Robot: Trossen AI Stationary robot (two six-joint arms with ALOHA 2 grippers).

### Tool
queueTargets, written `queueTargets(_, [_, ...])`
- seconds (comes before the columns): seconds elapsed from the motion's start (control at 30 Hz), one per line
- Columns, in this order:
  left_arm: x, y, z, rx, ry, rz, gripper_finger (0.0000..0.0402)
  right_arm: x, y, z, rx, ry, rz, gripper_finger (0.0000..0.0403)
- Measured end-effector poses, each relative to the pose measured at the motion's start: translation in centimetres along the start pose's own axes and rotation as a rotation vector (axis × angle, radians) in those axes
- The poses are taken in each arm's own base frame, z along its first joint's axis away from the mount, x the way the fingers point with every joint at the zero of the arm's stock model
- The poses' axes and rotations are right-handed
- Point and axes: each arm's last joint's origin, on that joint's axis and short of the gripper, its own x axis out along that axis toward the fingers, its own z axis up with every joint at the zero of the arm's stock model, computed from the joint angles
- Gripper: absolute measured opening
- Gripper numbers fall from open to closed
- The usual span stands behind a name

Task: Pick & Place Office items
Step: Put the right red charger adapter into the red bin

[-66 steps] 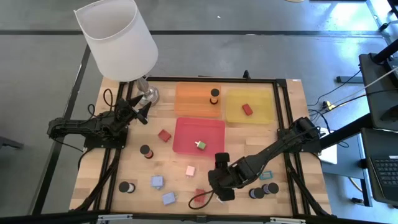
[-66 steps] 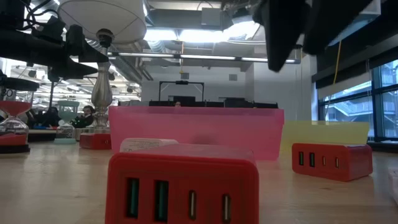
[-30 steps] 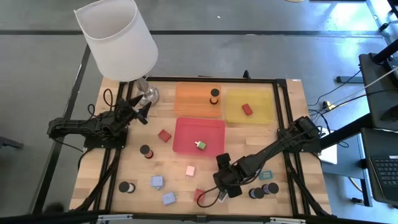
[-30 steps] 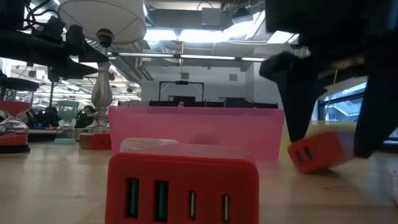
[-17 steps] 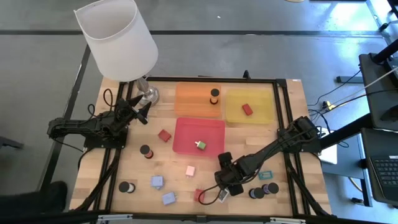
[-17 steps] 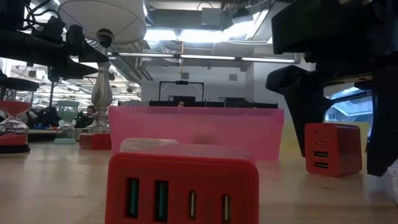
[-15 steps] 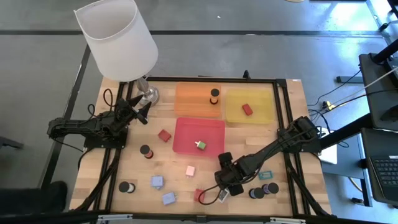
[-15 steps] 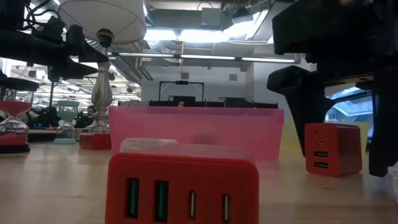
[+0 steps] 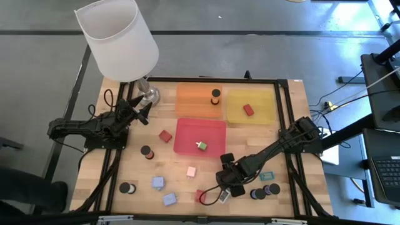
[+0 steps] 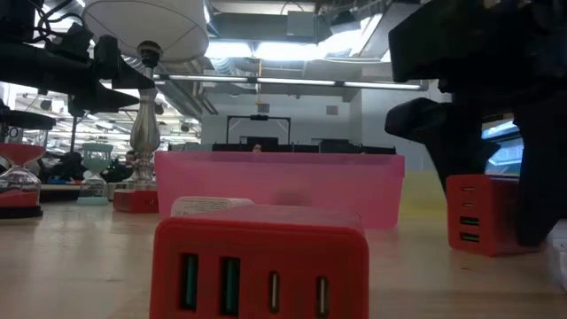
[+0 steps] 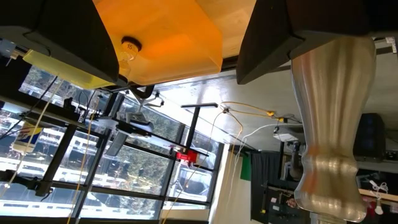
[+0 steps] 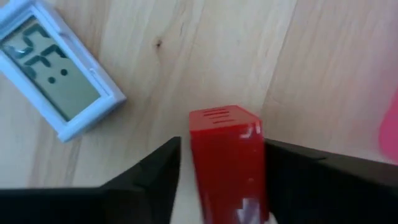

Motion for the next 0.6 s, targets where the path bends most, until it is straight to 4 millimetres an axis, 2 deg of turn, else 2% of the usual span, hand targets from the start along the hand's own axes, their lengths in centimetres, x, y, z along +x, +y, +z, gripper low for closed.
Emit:
queueTargets(0.13, [0.0, 0.0, 0.0, 0.000, 0.000, 0.000, 0.0322, 0.0, -0.2, 0.1, 0.077, 0.016, 0.060, 0.0119])
queueTargets(0.33, [0.0, 0.0, 0.0, 0.000, 0.000, 0.000, 0.0322, -0.5, -0.3, 0.1, 0.207, 0.041, 0.130, 0.0115])
queueTargets(0.47, [0.0, 0.0, 0.0, 0.000, 0.000, 0.000, 0.0322, -3.2, -0.5, 0.1, 0.254, -0.024, 0.148, 0.0115])
queueTargets(0.6, [0.0, 0.0, 0.0, 0.000, 0.000, 0.000, 0.0322, -7.1, -1.1, 0.0, 0.312, -0.164, 0.095, 0.0122])
